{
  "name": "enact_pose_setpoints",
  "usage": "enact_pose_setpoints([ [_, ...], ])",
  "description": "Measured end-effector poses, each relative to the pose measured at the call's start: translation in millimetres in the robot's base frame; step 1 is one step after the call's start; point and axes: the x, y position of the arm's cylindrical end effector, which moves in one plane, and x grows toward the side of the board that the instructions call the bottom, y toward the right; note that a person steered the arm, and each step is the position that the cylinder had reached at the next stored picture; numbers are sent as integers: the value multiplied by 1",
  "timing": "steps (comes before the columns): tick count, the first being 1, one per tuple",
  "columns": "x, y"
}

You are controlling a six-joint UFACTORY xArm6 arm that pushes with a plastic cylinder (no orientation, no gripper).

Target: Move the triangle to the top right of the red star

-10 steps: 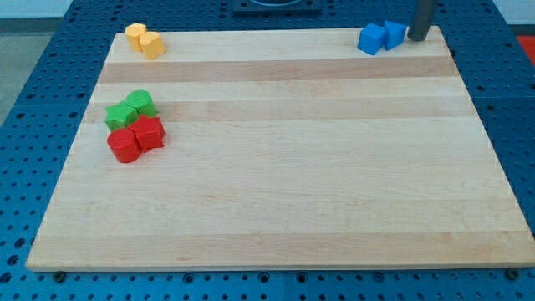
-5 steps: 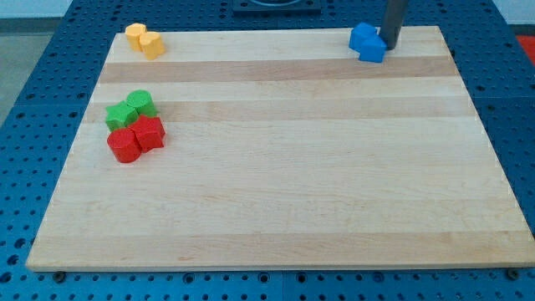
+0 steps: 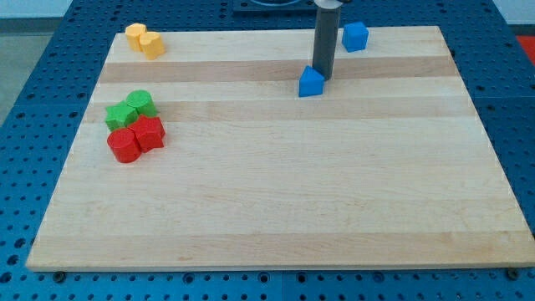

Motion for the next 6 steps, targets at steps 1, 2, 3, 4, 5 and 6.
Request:
enact_pose_setpoints([
  [1,24,-19],
  [2,45,-45],
  [3,64,-74],
  [4,96,-88],
  [5,117,-110],
  [6,121,-142],
])
